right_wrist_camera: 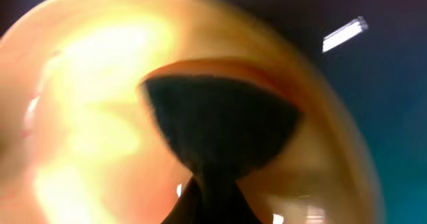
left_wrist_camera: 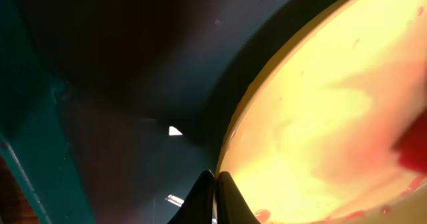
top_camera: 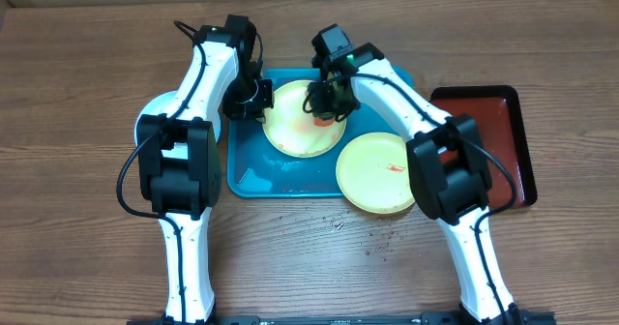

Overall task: Clean dirty plates on tray and stack at the side
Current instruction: 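Lower the sponge onto the yellow plate and scrub it with the right gripper, then scrub the yellow plate with the sponge while the left gripper holds its rim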

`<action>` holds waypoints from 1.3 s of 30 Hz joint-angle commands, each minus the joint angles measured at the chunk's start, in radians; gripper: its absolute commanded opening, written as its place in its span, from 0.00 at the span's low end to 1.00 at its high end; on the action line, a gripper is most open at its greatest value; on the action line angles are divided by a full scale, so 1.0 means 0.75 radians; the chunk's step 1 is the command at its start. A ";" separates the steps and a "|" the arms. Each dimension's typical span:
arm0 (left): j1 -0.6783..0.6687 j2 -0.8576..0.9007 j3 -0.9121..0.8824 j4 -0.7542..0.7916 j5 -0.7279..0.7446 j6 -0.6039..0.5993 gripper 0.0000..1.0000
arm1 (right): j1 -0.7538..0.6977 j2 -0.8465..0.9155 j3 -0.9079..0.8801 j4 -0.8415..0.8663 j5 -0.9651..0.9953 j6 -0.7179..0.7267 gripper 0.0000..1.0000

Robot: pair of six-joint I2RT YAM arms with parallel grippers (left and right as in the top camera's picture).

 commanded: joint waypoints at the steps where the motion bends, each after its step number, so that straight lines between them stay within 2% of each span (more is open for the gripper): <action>1: 0.025 -0.015 -0.001 0.013 -0.040 0.030 0.04 | 0.085 0.064 -0.019 -0.016 -0.124 0.006 0.04; 7: 0.026 -0.015 -0.001 0.014 -0.045 0.030 0.04 | 0.120 0.064 -0.019 -0.127 -0.105 -0.001 0.04; 13: 0.026 -0.015 -0.001 0.013 -0.050 0.030 0.04 | 0.036 0.063 -0.018 -0.217 0.143 -0.004 0.04; 20: 0.026 -0.015 -0.001 0.015 -0.051 0.030 0.04 | -0.049 0.063 -0.009 -0.142 0.257 -0.004 0.04; 23: 0.026 -0.015 -0.001 0.013 -0.052 0.030 0.04 | -0.045 0.063 -0.009 -0.057 0.188 -0.003 0.04; 29: 0.026 -0.015 -0.001 0.014 -0.055 0.030 0.04 | 0.007 0.074 -0.011 0.085 -0.229 0.002 0.04; 33: 0.026 -0.015 -0.001 0.013 -0.059 0.030 0.04 | 0.083 0.109 -0.011 0.094 -0.257 0.006 0.04; 39: 0.027 -0.015 -0.001 0.013 -0.058 0.030 0.04 | 0.129 0.133 -0.007 -0.069 -0.257 0.001 0.04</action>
